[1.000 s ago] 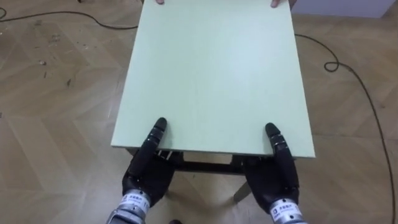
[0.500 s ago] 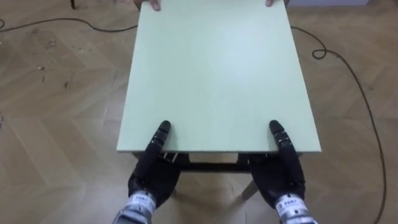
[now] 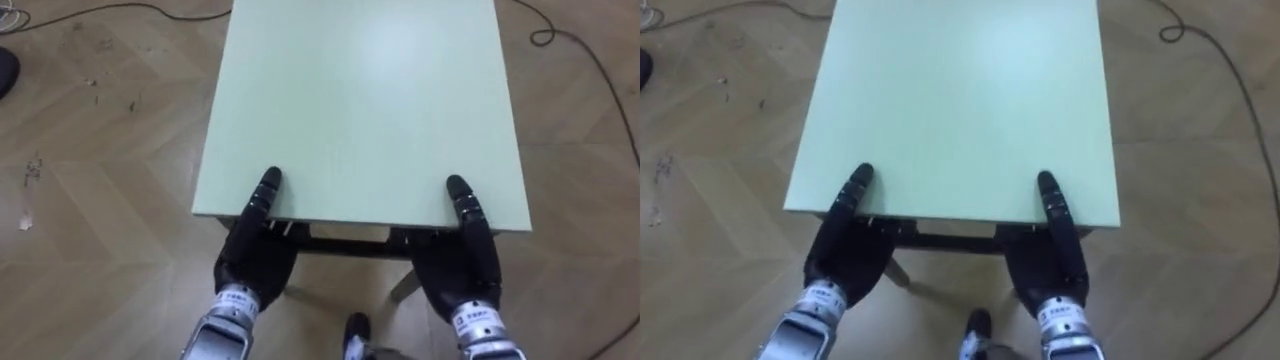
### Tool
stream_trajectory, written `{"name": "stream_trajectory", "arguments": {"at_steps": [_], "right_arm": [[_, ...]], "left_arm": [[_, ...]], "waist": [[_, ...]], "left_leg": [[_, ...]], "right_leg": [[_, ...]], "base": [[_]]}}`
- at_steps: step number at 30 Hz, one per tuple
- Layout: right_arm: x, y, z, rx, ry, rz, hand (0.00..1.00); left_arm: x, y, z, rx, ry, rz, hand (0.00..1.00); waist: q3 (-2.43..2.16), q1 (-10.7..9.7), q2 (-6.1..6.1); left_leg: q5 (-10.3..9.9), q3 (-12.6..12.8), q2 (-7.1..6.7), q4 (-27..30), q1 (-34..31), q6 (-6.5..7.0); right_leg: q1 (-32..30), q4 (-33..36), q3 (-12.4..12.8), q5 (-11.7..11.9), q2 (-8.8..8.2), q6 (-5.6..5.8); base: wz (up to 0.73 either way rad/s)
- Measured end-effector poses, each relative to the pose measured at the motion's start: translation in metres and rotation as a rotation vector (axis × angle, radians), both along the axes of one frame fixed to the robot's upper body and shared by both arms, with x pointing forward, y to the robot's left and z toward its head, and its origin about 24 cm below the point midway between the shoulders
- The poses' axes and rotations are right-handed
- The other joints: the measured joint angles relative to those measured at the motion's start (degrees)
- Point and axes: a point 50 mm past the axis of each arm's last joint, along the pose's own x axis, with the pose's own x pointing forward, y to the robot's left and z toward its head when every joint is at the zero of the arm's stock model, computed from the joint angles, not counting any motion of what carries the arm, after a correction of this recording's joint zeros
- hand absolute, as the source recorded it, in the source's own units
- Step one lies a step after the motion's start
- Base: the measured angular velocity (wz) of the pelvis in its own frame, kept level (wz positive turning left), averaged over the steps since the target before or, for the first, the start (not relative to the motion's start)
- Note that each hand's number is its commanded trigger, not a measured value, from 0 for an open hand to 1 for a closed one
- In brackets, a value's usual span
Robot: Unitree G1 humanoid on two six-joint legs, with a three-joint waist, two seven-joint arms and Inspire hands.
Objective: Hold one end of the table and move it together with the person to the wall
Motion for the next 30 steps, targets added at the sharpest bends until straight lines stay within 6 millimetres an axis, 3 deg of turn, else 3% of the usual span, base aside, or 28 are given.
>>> {"name": "stream_trajectory", "arguments": {"at_steps": [1,3,4,5,6,7,8,9,10,11,12,13,14,15,16,17,18,19,20,23,25,30], "right_arm": [[-0.002,0.000,-0.002,0.001,0.009,0.002,1.00],[-0.008,-0.001,-0.009,0.001,0.047,0.015,1.00],[-0.010,-0.001,-0.010,-0.003,0.056,0.026,1.00],[-0.011,-0.001,-0.011,-0.005,0.061,0.029,1.00],[-0.012,-0.004,-0.013,-0.010,0.072,0.026,1.00],[-0.015,-0.006,-0.017,-0.013,0.091,0.020,1.00],[-0.017,-0.008,-0.018,-0.013,0.100,0.011,1.00],[-0.022,-0.009,-0.019,-0.006,0.105,-0.002,1.00],[-0.025,-0.009,-0.020,0.001,0.111,-0.015,1.00],[-0.027,-0.008,-0.021,0.003,0.113,-0.017,1.00],[-0.027,-0.006,-0.020,0.006,0.113,-0.019,1.00],[-0.023,-0.006,-0.019,0.004,0.107,-0.011,1.00],[-0.020,-0.006,-0.018,-0.001,0.107,-0.004,1.00],[-0.014,-0.002,-0.016,0.005,0.110,0.010,1.00],[-0.013,0.000,-0.016,0.014,0.111,0.011,1.00],[-0.016,0.000,-0.017,0.017,0.119,0.004,1.00],[-0.019,0.000,-0.019,0.019,0.126,-0.012,1.00],[-0.019,0.001,-0.019,0.018,0.126,-0.009,1.00],[-0.019,0.001,-0.019,0.017,0.123,-0.010,1.00],[-0.019,0.006,-0.019,0.019,0.120,0.002,1.00],[-0.019,0.008,-0.020,0.024,0.127,0.005,1.00],[-0.019,0.006,-0.020,0.022,0.123,-0.001,1.00]], "left_arm": [[-0.002,0.000,-0.002,-0.002,0.009,-0.001,1.00],[-0.010,0.002,-0.008,-0.005,0.044,0.002,1.00],[-0.014,0.003,-0.010,-0.006,0.058,0.004,1.00],[-0.015,0.003,-0.011,-0.007,0.065,0.005,1.00],[-0.017,0.003,-0.014,-0.008,0.079,0.007,1.00],[-0.018,0.001,-0.018,-0.008,0.099,-0.005,1.00],[-0.019,0.000,-0.019,-0.006,0.107,-0.014,1.00],[-0.018,-0.001,-0.019,0.003,0.107,-0.032,1.00],[-0.018,-0.003,-0.019,0.000,0.110,-0.040,1.00],[-0.018,-0.004,-0.019,0.000,0.111,-0.044,1.00],[-0.019,-0.003,-0.019,0.003,0.113,-0.047,1.00],[-0.018,-0.003,-0.019,-0.002,0.115,-0.037,1.00],[-0.018,-0.003,-0.019,-0.005,0.116,-0.031,1.00],[-0.017,-0.001,-0.017,-0.011,0.112,-0.011,1.00],[-0.015,0.001,-0.015,-0.003,0.100,-0.003,1.00],[-0.015,0.002,-0.015,0.006,0.103,-0.009,1.00],[-0.016,0.002,-0.016,0.018,0.108,-0.015,1.00],[-0.018,0.005,-0.016,0.019,0.110,-0.009,1.00],[-0.018,0.005,-0.016,0.023,0.109,-0.010,1.00],[-0.017,0.007,-0.014,0.026,0.102,-0.005,1.00],[-0.018,0.011,-0.014,0.043,0.101,-0.005,1.00],[-0.017,0.011,-0.013,0.044,0.094,-0.008,1.00]], "waist": [[-0.06,-0.04,-0.35],[-0.14,-0.77,-2.28],[-0.19,-1.18,-2.81],[-0.18,-1.20,-3.03],[-0.13,-1.25,-3.07],[0.20,-1.41,-2.17],[0.11,-1.54,-1.83],[0.16,-2.54,-1.60],[0.13,-2.78,-1.63],[0.10,-2.78,-1.67],[0.14,-2.62,-2.16],[0.16,-0.60,-1.60],[-0.03,0.59,-1.01],[-0.31,2.42,-0.25],[-0.28,1.81,-0.84],[-0.27,1.33,-1.25],[-0.17,1.22,-1.89],[-0.19,1.88,-2.14],[-0.13,2.47,-2.30],[0.09,5.60,-2.44],[0.24,5.47,-2.70],[0.36,5.27,-2.95]], "left_leg": [[0.34,0.18,-0.77,0.48,-0.18,0.50],[1.00,1.07,-3.24,2.84,-1.17,2.05],[0.79,2.16,-4.03,4.53,-1.99,3.30],[0.75,3.07,-4.15,5.05,-2.17,3.59],[0.70,5.66,-3.57,6.38,-2.63,4.00],[0.59,8.29,-1.52,7.32,-2.56,4.14],[0.72,9.07,-0.46,7.31,-2.48,3.95],[1.62,10.71,1.75,6.96,-2.68,2.41],[2.39,12.96,3.52,6.41,-2.45,1.00],[2.60,13.44,3.79,6.30,-2.27,0.54],[2.63,13.48,2.96,6.86,-2.10,-0.16],[3.03,12.14,1.73,6.83,-3.18,-0.12],[3.44,10.82,1.04,6.04,-3.84,0.85],[5.51,8.52,1.43,3.50,-4.80,2.14],[7.04,10.47,2.64,1.45,-4.72,1.97],[7.80,11.53,2.95,0.40,-4.23,1.72],[9.10,13.71,3.11,-2.00,-2.93,1.42],[9.49,15.55,3.30,-2.84,-2.11,1.22],[9.52,16.27,3.29,-2.45,-1.98,1.15],[9.70,14.86,4.06,-2.13,-2.08,0.55],[10.03,13.64,5.22,-3.02,-2.15,-0.16],[10.18,13.09,5.46,-3.01,-3.02,-0.40]], "right_leg": [[0.92,-1.87,0.53,1.34,-0.33,1.77],[3.47,-6.35,1.04,4.61,-2.79,5.23],[4.56,-8.24,1.38,5.53,-3.55,6.59],[4.92,-8.71,1.77,5.67,-3.69,6.90],[4.92,-6.63,2.75,5.35,-3.93,6.15],[3.99,3.26,4.01,2.55,-4.43,1.05],[3.61,8.37,5.97,-0.83,-4.16,-1.10],[3.64,16.87,8.19,-8.19,-4.82,-1.04],[4.34,24.17,9.67,-14.27,-6.05,-0.11],[5.12,26.46,10.77,-16.75,-6.47,0.48],[6.39,24.79,13.65,-18.85,-5.55,3.21],[6.52,21.57,15.06,-18.03,-3.74,2.52],[6.58,19.24,15.58,-16.47,-2.66,2.17],[7.73,13.43,16.24,-12.53,-0.74,3.54],[8.66,14.86,14.34,-13.28,-1.71,2.88],[9.79,16.57,13.02,-15.39,-2.72,2.43],[12.31,19.44,11.12,-19.36,-4.24,2.47],[14.82,19.99,10.21,-22.00,-5.01,2.52],[15.84,18.76,10.38,-22.76,-4.92,2.59],[18.77,10.71,10.69,-21.37,-2.59,0.90],[20.76,6.16,9.30,-19.17,-1.08,0.41],[20.87,4.43,8.59,-18.52,-0.30,0.22]], "base": [[-0.07],[0.00],[0.00],[0.00],[0.13],[0.26],[0.66],[0.80],[0.78],[0.37],[-0.30],[-0.68],[-1.11],[-0.62],[-0.13],[0.46],[0.19],[-0.16],[-0.56],[-0.48],[0.00],[0.05]]}}
